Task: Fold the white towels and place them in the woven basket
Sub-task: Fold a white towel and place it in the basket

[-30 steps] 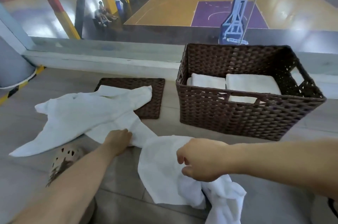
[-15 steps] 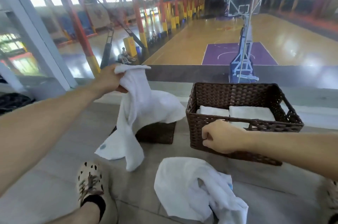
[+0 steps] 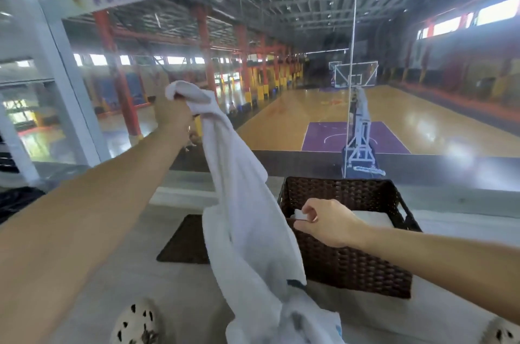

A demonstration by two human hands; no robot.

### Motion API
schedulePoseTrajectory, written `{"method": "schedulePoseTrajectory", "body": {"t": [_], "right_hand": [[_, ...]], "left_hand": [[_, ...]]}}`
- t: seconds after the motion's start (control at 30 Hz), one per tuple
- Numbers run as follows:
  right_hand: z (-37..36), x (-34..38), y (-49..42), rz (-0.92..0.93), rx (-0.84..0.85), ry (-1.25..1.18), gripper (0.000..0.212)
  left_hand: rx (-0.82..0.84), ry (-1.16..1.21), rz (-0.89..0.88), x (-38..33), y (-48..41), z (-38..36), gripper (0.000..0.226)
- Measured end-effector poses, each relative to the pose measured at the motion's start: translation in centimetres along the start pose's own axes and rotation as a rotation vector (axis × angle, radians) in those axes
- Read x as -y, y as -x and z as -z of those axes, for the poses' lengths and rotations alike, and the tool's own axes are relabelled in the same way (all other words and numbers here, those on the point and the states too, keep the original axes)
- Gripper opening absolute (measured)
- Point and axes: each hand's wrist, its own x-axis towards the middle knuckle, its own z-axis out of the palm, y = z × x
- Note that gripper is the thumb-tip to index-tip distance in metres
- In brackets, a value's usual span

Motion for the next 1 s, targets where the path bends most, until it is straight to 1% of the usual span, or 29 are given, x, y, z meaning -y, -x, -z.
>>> {"method": "schedulePoseTrajectory", "body": {"t": [0.03, 0.07, 0.1, 0.13, 0.2, 0.23, 0.27, 0.37, 0.4, 0.43, 0.5, 0.53, 0.57, 0.63, 0.67, 0.7, 0.77, 0.8, 0.83, 0.87, 0.9, 0.93, 0.97, 1.0], "right_hand": [[-0.2, -0.2, -0.1, -0.008, 0.009, -0.015, 0.051], [-0.4, -0.4, -0.4, -0.015, 0.008, -0.042, 0.054], [-0.5, -0.5, -0.6, -0.031, 0.003, -0.072, 0.059], [-0.4, -0.4, -0.9, -0.043, -0.009, -0.100, 0.065], [-0.3, 0.1, -1.5, -0.051, -0.045, -0.154, 0.079], [-0.2, 0.5, -1.6, -0.043, -0.079, -0.204, 0.087], [0.0, 1.0, -1.7, -0.032, -0.127, -0.269, 0.096], [1.7, 2.9, -1.0, 0.043, -0.282, -0.511, 0.127], [2.5, 3.6, -0.7, 0.077, -0.302, -0.585, 0.130], [3.3, 4.3, -0.3, 0.107, -0.287, -0.635, 0.129], [4.2, 5.5, 0.3, 0.158, -0.206, -0.678, 0.122], [4.5, 5.9, 0.6, 0.166, -0.177, -0.681, 0.115], [4.7, 5.9, 0.7, 0.157, -0.177, -0.675, 0.104], [5.4, 5.4, 0.6, 0.116, -0.235, -0.628, 0.081], [5.7, 5.1, 0.8, 0.109, -0.232, -0.626, 0.074], [5.9, 4.7, 1.0, 0.115, -0.188, -0.671, 0.070], [6.4, 4.5, 1.9, 0.128, -0.028, -0.805, 0.066], [6.7, 4.5, 2.4, 0.147, 0.029, -0.848, 0.061], [7.1, 4.3, 2.6, 0.160, 0.014, -0.869, 0.050], [7.6, 4.3, 2.9, 0.151, -0.051, -0.892, 0.039], [8.3, 4.1, 3.0, 0.119, -0.141, -0.914, 0.033], [8.9, 3.8, 3.1, 0.082, -0.228, -0.923, 0.031], [9.4, 3.5, 3.2, 0.055, -0.293, -0.928, 0.029], [9.6, 3.3, 3.4, 0.039, -0.334, -0.940, 0.026]], "left_hand": [[0.047, 0.053, 0.020, 1.3, -3.2, -0.6, 0.029], [0.162, 0.110, 0.006, 1.2, -4.2, -0.6, 0.034], [0.187, 0.147, 0.030, -0.1, -3.6, -1.7, 0.034], [0.255, 0.219, 0.011, -3.2, 0.3, -2.3, 0.034], [0.302, 0.347, -0.052, -11.7, 13.2, -3.7, 0.046], [0.318, 0.408, -0.041, -12.4, 14.0, -4.0, 0.054], [0.359, 0.414, -0.048, -13.3, 16.3, -4.4, 0.055], [0.399, 0.321, 0.019, -12.9, 19.6, -4.7, 0.026], [0.423, 0.270, 0.023, -12.5, 21.2, -4.8, 0.018], [0.434, 0.222, 0.029, -11.7, 21.8, -5.3, 0.020], [0.435, 0.151, 0.092, -10.3, 23.1, -5.7, 0.072], [0.409, 0.155, 0.127, -10.0, 24.0, -5.8, 0.089], [0.427, 0.161, 0.151, -9.3, 24.5, -6.0, 0.087], [0.464, 0.143, 0.178, -8.6, 26.3, -5.9, 0.054], [0.484, 0.129, 0.197, -8.1, 26.9, -5.9, 0.046], [0.520, 0.125, 0.208, -7.8, 27.4, -5.9, 0.047], [0.600, 0.107, 0.208, -7.6, 28.2, -5.9, 0.056], [0.619, 0.084, 0.203, -7.8, 28.6, -6.1, 0.056], [0.631, 0.065, 0.192, -7.9, 28.8, -6.3, 0.053], [0.636, 0.042, 0.170, -7.9, 29.0, -6.3, 0.050], [0.655, 0.013, 0.142, -7.6, 28.8, -6.4, 0.052], [0.700, -0.051, 0.129, -7.1, 28.9, -6.3, 0.055], [0.767, -0.132, 0.111, -6.3, 28.9, -6.1, 0.053], [0.826, -0.265, 0.080, -5.0, 29.1, -5.9, 0.043]]}}
